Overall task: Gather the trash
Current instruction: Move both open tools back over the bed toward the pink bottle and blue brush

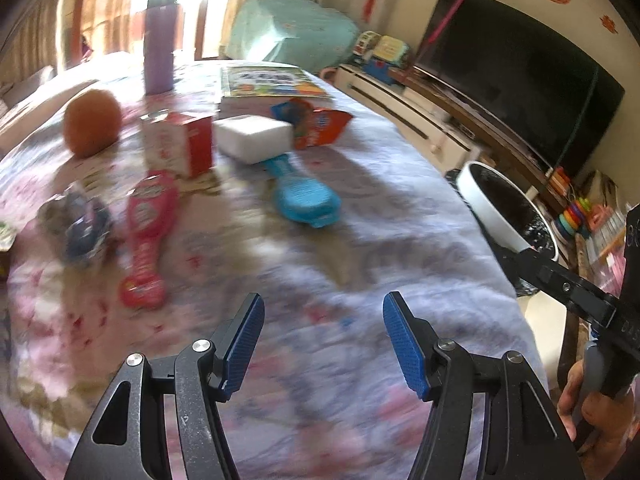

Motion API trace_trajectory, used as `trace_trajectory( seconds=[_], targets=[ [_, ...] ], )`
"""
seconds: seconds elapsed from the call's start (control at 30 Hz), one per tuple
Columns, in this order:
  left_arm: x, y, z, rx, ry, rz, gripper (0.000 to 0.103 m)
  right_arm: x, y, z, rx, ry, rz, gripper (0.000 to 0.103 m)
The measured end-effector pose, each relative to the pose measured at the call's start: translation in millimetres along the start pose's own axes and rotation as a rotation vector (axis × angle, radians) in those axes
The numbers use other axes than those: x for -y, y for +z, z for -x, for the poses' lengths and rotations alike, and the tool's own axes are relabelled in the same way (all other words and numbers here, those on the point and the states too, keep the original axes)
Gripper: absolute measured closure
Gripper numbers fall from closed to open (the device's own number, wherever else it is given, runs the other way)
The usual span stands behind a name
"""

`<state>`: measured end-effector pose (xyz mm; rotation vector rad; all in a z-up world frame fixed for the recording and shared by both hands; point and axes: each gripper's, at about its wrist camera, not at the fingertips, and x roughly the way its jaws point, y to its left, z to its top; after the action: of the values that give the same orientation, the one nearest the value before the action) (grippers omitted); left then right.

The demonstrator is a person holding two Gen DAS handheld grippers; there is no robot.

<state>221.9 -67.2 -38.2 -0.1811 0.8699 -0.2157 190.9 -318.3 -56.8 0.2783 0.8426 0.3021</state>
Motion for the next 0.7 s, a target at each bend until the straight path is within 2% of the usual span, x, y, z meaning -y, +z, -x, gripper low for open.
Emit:
trace_trajectory(
  seconds=[0.33, 0.7],
  targets=[
    [-37, -12, 29, 0.025, 0.043, 0.067, 0.042, -40, -5, -23, -0.039, 0.043, 0.058, 0.013],
    [-70, -6, 21, 0.016, 0.081, 0.122, 0.042, -64, -4, -45, -0.059, 0.060, 0.093, 0.013]
  ],
)
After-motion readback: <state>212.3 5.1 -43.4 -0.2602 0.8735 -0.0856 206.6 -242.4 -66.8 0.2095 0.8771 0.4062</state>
